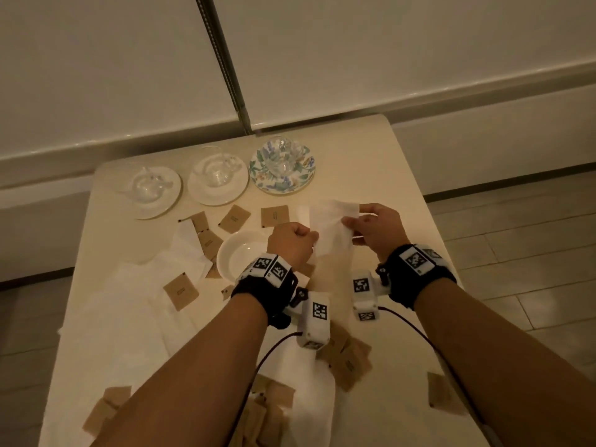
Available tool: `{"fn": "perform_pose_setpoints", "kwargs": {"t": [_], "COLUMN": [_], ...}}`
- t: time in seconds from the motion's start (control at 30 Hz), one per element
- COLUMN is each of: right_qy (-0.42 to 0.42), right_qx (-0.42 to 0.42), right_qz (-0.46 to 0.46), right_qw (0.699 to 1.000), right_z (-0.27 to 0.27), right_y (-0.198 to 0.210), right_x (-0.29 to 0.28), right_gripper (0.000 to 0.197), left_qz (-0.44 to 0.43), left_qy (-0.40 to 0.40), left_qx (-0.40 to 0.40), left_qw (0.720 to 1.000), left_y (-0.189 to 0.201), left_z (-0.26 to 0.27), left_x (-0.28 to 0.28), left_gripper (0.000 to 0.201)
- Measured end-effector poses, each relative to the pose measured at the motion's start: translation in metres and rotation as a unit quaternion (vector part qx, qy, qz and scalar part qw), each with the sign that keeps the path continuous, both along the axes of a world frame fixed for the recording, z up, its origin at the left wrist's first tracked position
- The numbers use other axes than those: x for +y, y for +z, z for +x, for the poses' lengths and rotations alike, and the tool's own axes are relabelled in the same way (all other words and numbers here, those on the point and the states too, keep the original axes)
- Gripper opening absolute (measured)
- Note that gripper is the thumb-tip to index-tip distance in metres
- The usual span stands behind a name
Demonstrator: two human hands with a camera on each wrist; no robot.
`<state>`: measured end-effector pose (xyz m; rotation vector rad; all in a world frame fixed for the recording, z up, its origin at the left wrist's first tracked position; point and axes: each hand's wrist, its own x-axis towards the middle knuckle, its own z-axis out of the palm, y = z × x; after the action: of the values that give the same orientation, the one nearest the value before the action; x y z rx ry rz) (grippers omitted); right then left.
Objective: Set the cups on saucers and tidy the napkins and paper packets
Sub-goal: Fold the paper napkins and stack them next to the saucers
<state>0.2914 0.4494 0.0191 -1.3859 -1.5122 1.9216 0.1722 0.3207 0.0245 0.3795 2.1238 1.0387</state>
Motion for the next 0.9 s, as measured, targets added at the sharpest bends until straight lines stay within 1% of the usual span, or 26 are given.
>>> {"fn": "perform_pose_setpoints", "kwargs": {"t": [0.07, 0.2, 0.3, 0.4, 0.43, 0.5, 0.53, 0.57, 0.6, 0.67, 0.73, 0.8, 0.9], "right_qy": [0.039, 0.124, 0.159, 0.187, 0.194, 0.206, 0.215, 0.224, 0.236, 0.254, 0.257, 0.255, 0.242], "right_qx": [-0.056, -0.126, -0.162, -0.202, -0.215, -0.243, -0.25, -0.252, -0.254, -0.267, -0.279, -0.285, -0.291], "right_qz": [0.034, 0.084, 0.124, 0.173, 0.193, 0.235, 0.255, 0.274, 0.291, 0.299, 0.283, 0.271, 0.252], "right_qw": [0.997, 0.981, 0.966, 0.946, 0.937, 0.918, 0.909, 0.9, 0.892, 0.88, 0.881, 0.883, 0.891], "right_z": [-0.013, -0.035, -0.043, -0.048, -0.048, -0.047, -0.046, -0.045, -0.045, -0.042, -0.037, -0.026, -0.002], "right_y": [-0.009, -0.021, -0.026, -0.032, -0.034, -0.038, -0.04, -0.042, -0.043, -0.046, -0.047, -0.047, -0.049], "right_x": [0.013, 0.032, 0.04, 0.044, 0.045, 0.043, 0.041, 0.039, 0.036, 0.029, 0.021, 0.01, -0.012], "right_gripper": [0.034, 0.043, 0.045, 0.048, 0.049, 0.05, 0.051, 0.051, 0.052, 0.055, 0.056, 0.053, 0.05], "left_qz": [-0.03, -0.11, -0.17, -0.207, -0.215, -0.215, -0.205, -0.191, -0.178, -0.167, -0.162, -0.154, -0.152], "left_qy": [0.002, -0.019, -0.032, -0.054, -0.055, -0.053, -0.056, -0.061, -0.07, -0.101, -0.129, -0.129, -0.132], "left_qx": [-0.001, 0.016, 0.016, 0.052, 0.066, 0.092, 0.102, 0.113, 0.126, 0.136, 0.132, 0.117, 0.098], "left_qw": [1.0, 0.994, 0.985, 0.975, 0.973, 0.971, 0.972, 0.973, 0.973, 0.971, 0.969, 0.973, 0.975], "left_y": [-0.003, -0.011, -0.02, -0.027, -0.028, -0.032, -0.033, -0.034, -0.035, -0.037, -0.036, -0.034, -0.029], "left_z": [-0.005, -0.019, -0.026, -0.03, -0.03, -0.028, -0.025, -0.023, -0.02, -0.015, -0.009, 0.001, 0.026], "left_x": [0.014, 0.033, 0.039, 0.04, 0.04, 0.039, 0.039, 0.039, 0.039, 0.042, 0.042, 0.038, 0.021], "left_gripper": [0.024, 0.026, 0.035, 0.039, 0.044, 0.063, 0.073, 0.077, 0.076, 0.064, 0.054, 0.053, 0.058]}}
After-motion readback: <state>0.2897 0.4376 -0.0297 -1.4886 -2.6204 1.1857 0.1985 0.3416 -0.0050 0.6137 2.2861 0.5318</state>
